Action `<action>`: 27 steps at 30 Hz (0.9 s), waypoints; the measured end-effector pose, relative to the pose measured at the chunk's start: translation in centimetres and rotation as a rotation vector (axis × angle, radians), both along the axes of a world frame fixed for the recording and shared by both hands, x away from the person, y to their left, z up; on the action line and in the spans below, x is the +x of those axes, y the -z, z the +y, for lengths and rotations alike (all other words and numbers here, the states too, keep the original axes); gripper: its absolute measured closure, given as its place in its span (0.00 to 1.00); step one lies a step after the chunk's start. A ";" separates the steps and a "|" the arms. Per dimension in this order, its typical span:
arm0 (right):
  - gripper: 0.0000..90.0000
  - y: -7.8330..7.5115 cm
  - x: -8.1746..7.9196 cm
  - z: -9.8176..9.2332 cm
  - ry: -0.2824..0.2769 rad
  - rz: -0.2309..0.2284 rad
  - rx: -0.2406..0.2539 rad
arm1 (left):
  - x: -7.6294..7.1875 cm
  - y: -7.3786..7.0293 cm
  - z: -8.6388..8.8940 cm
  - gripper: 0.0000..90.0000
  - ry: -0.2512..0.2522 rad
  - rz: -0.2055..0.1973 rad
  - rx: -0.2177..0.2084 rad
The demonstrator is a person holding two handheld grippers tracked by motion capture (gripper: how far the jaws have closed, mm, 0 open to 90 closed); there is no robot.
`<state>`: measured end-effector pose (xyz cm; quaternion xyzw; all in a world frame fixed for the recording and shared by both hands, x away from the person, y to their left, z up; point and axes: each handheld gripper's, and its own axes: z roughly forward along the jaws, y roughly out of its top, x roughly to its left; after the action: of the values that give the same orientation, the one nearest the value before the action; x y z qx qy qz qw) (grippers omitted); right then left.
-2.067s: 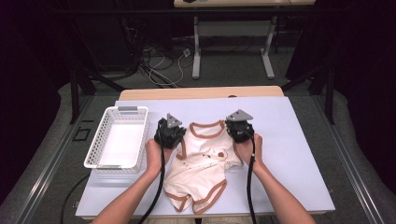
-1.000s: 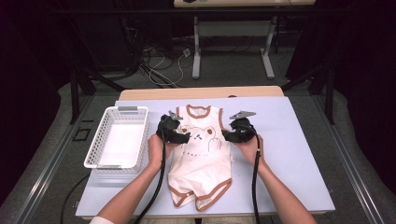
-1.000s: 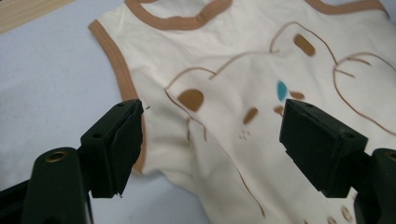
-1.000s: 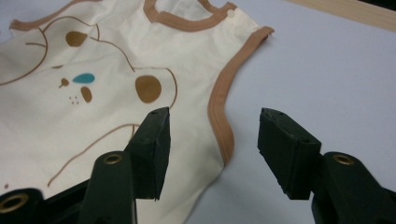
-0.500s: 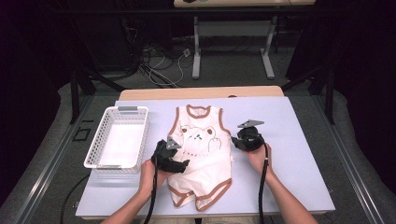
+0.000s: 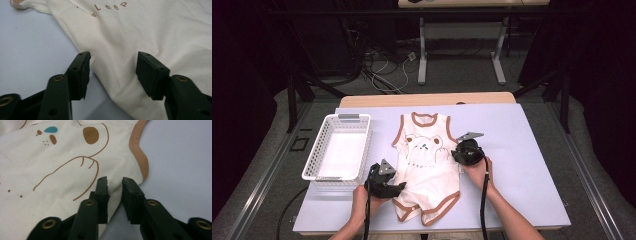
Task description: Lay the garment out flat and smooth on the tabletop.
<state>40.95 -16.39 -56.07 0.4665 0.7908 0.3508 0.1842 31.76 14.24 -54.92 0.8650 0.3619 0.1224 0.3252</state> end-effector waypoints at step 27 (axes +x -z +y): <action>0.69 -0.9 0.3 -2.2 0.027 -0.028 -0.084 | -0.2 -0.6 -0.3 0.58 0.081 0.012 -0.179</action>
<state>41.25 -18.60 -55.14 0.4641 0.7957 0.3214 0.2195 31.52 13.92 -54.32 0.8471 0.3382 0.0712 0.4038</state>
